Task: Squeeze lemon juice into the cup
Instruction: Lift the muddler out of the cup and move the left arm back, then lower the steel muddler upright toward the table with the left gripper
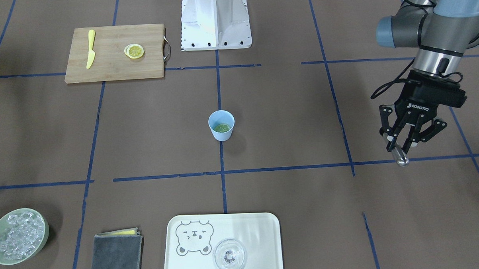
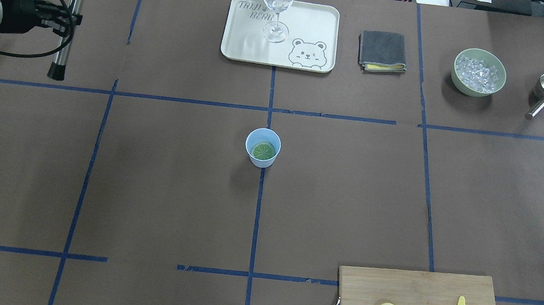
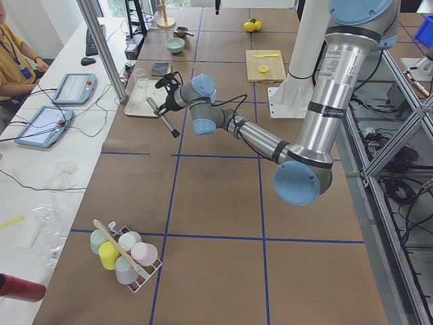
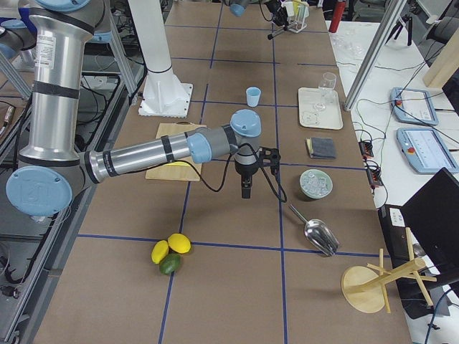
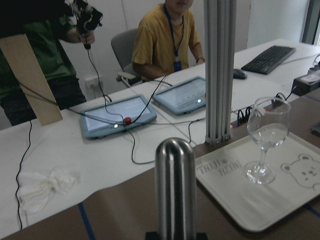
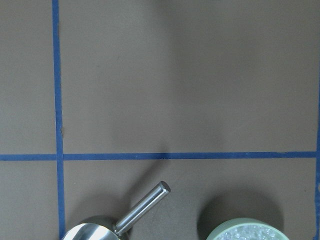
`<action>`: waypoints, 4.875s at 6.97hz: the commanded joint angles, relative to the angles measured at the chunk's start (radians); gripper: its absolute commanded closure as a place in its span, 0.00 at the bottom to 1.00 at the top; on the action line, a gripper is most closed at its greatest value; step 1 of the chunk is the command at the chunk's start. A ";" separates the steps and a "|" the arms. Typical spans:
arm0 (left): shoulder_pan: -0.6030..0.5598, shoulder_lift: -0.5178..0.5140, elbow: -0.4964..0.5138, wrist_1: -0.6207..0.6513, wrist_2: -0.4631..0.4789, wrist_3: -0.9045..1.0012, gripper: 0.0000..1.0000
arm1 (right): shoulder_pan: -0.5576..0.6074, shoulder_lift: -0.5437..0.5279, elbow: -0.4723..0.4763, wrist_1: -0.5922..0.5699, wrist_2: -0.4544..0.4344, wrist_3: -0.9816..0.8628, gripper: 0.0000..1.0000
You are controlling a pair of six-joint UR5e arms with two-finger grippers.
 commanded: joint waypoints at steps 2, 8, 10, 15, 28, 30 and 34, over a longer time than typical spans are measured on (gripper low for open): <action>-0.012 0.046 -0.085 0.461 -0.323 -0.002 1.00 | -0.002 -0.001 -0.001 0.000 0.008 0.000 0.00; -0.002 0.034 0.101 0.557 -0.440 -0.103 1.00 | -0.002 -0.010 0.002 0.003 0.011 -0.001 0.00; 0.001 0.038 0.107 0.487 -0.431 -0.100 1.00 | -0.002 -0.011 0.006 0.003 0.011 -0.006 0.00; 0.068 0.041 0.138 0.442 -0.388 -0.113 1.00 | -0.002 -0.011 0.006 0.003 0.011 -0.006 0.00; 0.074 0.026 0.176 0.441 -0.385 -0.137 1.00 | -0.002 -0.013 0.008 0.003 0.012 -0.009 0.00; 0.074 0.020 0.181 0.441 -0.385 -0.131 1.00 | -0.002 -0.014 0.006 0.003 0.020 -0.009 0.00; 0.074 0.017 0.179 0.441 -0.385 -0.130 0.71 | -0.002 -0.014 0.006 0.002 0.020 -0.009 0.00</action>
